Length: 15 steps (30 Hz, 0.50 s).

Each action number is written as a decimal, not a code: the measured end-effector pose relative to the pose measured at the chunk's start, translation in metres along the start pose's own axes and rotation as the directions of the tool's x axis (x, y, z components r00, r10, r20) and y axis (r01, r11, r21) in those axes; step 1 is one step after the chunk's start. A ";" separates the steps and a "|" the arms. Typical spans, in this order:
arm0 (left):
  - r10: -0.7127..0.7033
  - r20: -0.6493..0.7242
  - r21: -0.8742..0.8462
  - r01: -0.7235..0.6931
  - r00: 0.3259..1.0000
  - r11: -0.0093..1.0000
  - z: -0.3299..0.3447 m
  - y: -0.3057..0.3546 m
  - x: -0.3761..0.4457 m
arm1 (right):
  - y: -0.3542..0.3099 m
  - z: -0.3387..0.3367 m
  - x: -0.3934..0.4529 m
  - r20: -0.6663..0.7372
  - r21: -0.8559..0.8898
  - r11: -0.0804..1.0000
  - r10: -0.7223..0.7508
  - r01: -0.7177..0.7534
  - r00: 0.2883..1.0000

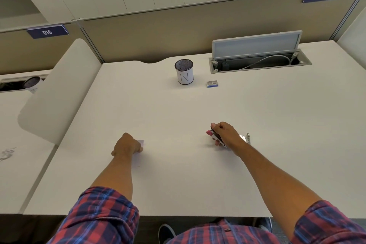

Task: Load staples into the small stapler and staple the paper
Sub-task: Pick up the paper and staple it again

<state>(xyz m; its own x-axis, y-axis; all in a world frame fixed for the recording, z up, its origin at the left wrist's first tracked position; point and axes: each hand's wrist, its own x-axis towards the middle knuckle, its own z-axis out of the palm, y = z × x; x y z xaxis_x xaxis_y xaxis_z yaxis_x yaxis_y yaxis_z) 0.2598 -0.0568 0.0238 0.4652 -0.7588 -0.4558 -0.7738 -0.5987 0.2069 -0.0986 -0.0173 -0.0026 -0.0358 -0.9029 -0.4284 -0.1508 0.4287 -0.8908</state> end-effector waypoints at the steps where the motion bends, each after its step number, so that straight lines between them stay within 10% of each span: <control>1: 0.025 0.017 -0.026 -0.024 1.000 0.999 0.001 0.001 0.001 | 0.000 0.001 0.000 0.001 -0.009 1.000 -0.001 0.001 1.000; 15: 0.540 0.150 -0.729 -0.277 0.828 0.627 0.053 0.094 -0.065 | -0.038 0.029 -0.005 -0.019 0.013 0.986 -0.166 0.166 0.986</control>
<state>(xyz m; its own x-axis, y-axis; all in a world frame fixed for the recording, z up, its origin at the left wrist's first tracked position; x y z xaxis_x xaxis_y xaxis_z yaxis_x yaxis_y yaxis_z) 0.1339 -0.0498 0.0269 -0.0978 -0.9131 -0.3958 -0.3003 -0.3520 0.8865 -0.0643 -0.0283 0.0287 -0.0287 -0.9619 -0.2718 -0.1418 0.2731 -0.9515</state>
